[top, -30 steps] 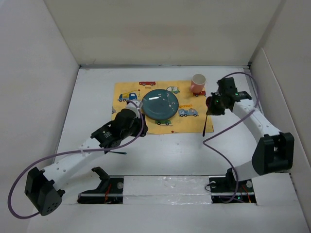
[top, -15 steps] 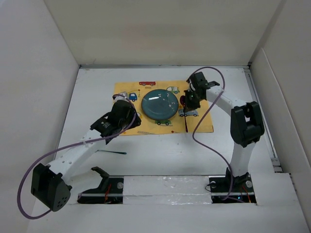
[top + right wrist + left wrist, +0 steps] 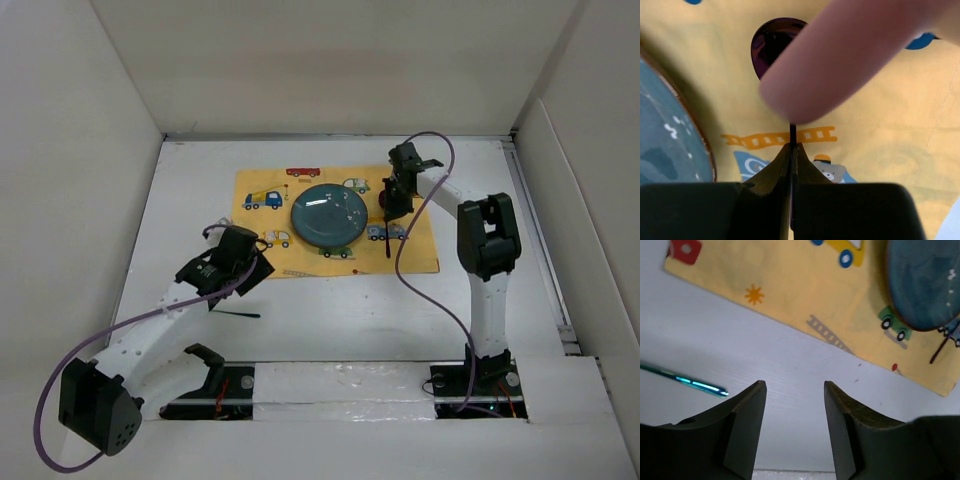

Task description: Set the dinner table for one person

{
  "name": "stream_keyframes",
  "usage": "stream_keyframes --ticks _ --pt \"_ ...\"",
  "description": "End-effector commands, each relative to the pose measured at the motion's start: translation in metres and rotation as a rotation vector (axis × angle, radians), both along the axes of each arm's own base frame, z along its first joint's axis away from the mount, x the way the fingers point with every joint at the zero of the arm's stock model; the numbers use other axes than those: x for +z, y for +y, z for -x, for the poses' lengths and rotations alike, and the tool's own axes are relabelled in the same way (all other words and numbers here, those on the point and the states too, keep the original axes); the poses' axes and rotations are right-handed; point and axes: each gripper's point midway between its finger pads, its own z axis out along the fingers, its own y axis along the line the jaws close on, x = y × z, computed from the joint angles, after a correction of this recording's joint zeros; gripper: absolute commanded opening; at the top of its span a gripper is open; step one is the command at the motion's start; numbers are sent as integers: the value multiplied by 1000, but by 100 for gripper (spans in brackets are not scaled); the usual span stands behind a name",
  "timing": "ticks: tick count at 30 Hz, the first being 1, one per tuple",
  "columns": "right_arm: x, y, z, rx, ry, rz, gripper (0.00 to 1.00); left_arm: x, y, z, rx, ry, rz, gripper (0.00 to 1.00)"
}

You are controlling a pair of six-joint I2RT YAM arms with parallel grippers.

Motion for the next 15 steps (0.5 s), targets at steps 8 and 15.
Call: stream_keyframes --ticks 8,15 --pt "43 17 -6 5 -133 -67 49 -37 37 36 275 267 -85 57" --pt "89 35 32 73 -187 -160 62 -49 60 34 427 334 -88 53"
